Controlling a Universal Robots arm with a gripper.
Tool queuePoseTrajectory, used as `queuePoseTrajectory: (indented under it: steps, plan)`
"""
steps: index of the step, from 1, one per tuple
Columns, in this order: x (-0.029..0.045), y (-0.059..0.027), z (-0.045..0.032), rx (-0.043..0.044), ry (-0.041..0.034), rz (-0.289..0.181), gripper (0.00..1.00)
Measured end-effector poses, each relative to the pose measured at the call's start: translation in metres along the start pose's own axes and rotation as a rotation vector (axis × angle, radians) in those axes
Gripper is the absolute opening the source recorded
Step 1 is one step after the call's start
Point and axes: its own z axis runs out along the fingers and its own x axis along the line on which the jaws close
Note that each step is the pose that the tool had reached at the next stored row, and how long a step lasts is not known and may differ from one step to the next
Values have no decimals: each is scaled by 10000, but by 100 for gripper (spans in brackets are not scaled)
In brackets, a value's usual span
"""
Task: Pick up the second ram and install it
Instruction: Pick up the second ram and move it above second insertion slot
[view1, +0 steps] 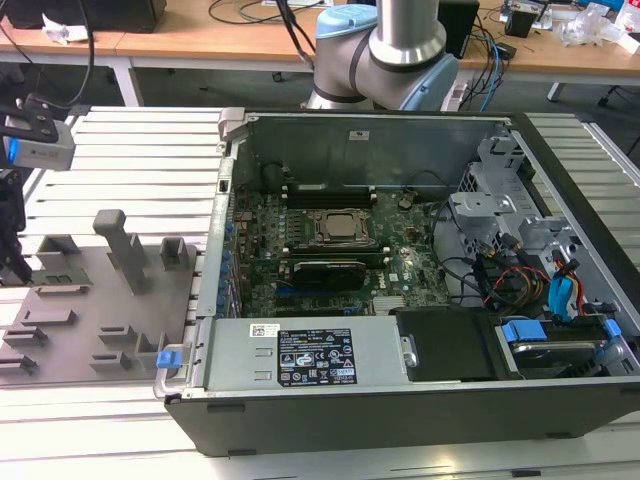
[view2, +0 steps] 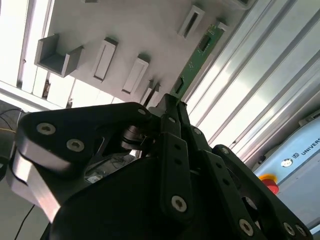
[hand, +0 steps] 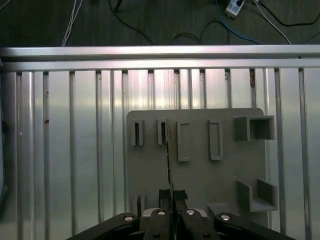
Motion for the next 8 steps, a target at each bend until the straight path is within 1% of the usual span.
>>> queuePoseTrajectory:
  steps: [5, 8]
  plan:
    - [-2, 3, -70, 0, 0, 0, 13]
    - [-4, 7, -149, 0, 0, 0, 13]
